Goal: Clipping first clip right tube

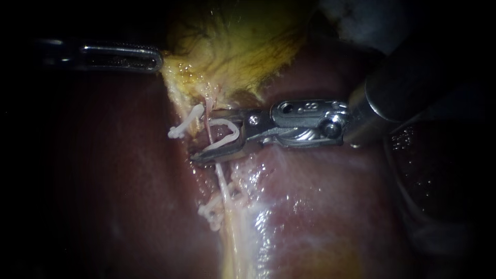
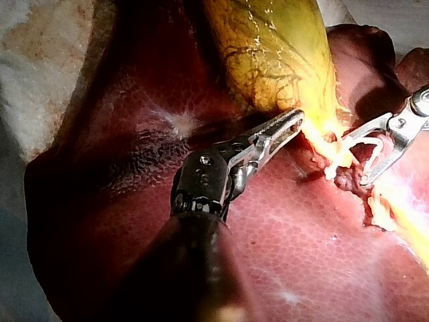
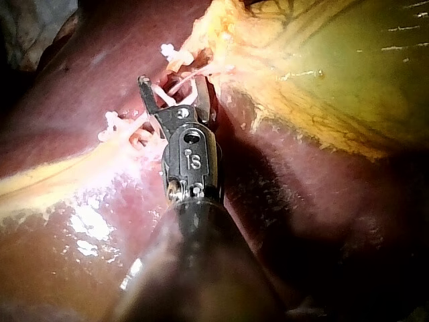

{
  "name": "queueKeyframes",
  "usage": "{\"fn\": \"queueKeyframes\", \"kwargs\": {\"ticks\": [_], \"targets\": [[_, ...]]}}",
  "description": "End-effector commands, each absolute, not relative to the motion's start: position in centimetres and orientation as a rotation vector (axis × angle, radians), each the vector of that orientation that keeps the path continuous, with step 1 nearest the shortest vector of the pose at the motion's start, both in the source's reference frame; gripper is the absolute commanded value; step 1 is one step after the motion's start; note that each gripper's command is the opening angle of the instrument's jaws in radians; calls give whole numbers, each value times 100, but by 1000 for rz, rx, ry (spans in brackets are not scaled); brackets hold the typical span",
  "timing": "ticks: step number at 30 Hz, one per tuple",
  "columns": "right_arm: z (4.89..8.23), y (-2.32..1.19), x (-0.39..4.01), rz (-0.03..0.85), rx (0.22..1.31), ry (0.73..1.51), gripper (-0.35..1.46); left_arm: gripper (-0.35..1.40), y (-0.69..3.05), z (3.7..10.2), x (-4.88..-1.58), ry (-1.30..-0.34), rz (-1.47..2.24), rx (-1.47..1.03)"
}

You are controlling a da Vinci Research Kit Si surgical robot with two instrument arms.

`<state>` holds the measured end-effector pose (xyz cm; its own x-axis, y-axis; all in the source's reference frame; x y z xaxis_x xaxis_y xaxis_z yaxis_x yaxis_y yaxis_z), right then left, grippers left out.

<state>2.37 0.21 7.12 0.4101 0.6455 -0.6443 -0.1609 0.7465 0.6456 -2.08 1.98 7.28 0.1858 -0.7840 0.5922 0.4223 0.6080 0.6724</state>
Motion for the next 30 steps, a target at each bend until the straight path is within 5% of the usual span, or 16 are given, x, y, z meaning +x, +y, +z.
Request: {"fn": "queueKeyframes", "kwargs": {"ticks": [1,12,30], "targets": [[711,20,236,539,540,1032,54,-35,197,728,-208,-1082,-882,400],[707,14,230,541,610,1027,53,-35,197,728,-207,-1082,-881,400],[707,-13,223,571,981,1122,51,-35,197,728,-207,-1082,-881,400]]}}
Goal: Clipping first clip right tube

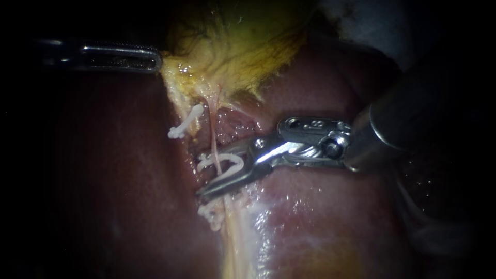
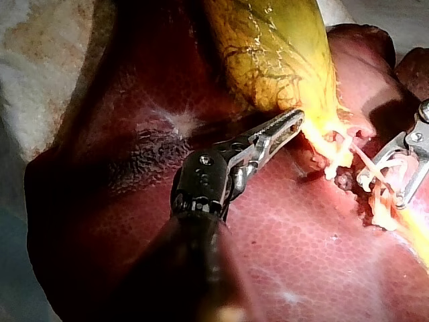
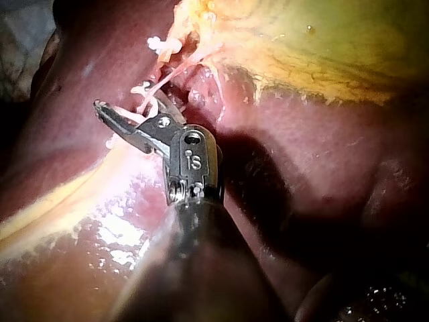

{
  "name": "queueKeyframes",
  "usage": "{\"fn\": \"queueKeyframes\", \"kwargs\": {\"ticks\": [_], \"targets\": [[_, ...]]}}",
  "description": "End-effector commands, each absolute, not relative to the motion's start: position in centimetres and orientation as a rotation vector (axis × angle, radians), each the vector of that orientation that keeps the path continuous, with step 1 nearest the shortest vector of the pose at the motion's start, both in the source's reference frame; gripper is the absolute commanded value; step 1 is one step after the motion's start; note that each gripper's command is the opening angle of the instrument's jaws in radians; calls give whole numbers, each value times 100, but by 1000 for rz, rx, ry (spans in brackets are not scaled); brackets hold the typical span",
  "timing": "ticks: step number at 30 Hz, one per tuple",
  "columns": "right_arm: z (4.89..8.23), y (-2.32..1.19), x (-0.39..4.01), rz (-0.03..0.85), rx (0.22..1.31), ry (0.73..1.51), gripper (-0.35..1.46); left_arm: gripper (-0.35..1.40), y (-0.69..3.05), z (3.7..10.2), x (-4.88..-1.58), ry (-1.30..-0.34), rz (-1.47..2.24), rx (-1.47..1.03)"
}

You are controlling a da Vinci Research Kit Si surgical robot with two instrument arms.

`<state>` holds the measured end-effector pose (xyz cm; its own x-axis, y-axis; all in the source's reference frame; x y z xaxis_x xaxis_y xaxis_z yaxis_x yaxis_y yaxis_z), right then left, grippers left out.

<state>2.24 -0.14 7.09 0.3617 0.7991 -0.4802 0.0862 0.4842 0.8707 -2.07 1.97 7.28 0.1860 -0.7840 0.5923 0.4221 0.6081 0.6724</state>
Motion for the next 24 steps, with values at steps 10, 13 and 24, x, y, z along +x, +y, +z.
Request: {"fn": "queueKeyframes", "kwargs": {"ticks": [10,13,24], "targets": [[701,-21,219,576,1137,1187,50,-35,197,728,-207,-1082,-882,400],[698,-24,216,558,1169,1201,49,-35,197,728,-207,-1082,-882,400],[692,-39,215,509,1209,1208,41,-35,197,728,-207,-1082,-882,400]]}}
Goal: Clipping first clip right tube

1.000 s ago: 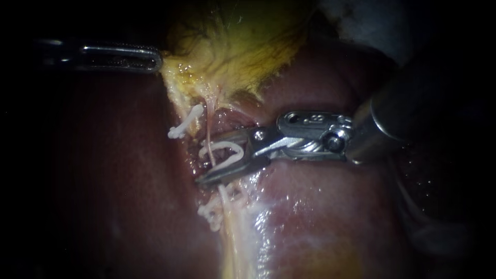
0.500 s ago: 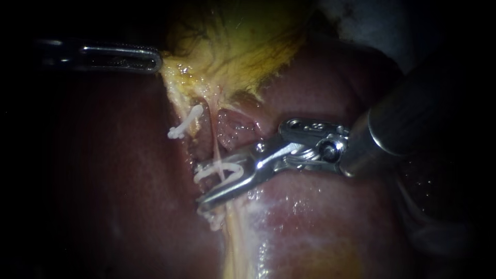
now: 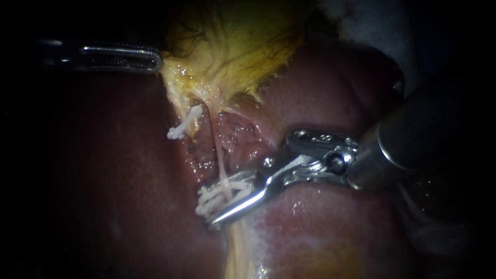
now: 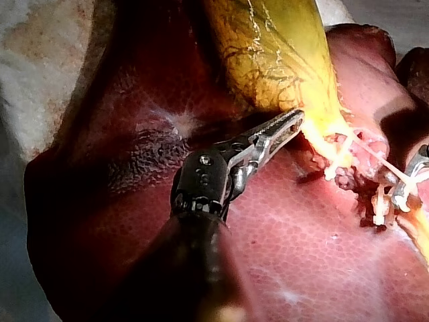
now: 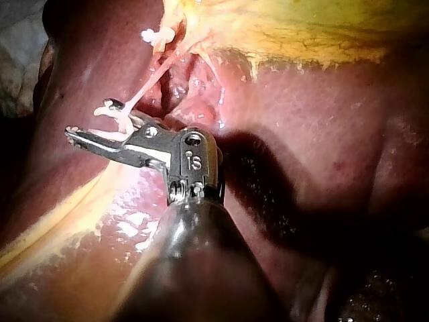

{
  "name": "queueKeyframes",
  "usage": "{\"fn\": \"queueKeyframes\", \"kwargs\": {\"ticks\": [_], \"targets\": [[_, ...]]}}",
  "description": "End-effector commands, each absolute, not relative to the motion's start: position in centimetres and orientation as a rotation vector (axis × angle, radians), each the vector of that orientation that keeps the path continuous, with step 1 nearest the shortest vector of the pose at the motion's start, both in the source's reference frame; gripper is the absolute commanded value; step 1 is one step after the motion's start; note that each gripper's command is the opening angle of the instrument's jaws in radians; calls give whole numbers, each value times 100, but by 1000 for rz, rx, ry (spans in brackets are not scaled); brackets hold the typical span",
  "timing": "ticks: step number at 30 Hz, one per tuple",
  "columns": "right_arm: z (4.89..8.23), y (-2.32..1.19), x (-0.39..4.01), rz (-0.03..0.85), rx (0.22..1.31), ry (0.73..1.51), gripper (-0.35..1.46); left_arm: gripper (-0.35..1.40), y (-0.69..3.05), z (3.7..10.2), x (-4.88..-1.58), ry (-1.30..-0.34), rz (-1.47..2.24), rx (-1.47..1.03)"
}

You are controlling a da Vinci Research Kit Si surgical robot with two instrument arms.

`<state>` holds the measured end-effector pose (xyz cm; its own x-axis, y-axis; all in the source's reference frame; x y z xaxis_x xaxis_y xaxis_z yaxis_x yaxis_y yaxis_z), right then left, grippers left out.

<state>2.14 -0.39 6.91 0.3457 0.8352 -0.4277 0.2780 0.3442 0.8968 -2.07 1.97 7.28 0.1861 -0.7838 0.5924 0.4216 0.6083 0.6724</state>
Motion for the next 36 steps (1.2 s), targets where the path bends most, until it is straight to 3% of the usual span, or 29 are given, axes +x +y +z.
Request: {"fn": "queueKeyframes", "kwargs": {"ticks": [1,15,17,36], "targets": [[693,-39,215,509,1209,1208,39,-35,197,727,-207,-1082,-882,400],[698,-36,214,517,1201,1211,-12,-35,197,728,-208,-1081,-884,397],[699,-36,214,524,1194,1213,-35,-35,197,728,-208,-1081,-884,397],[706,-37,214,521,1178,1192,-35,-35,197,728,-208,-1081,-884,397]]}}
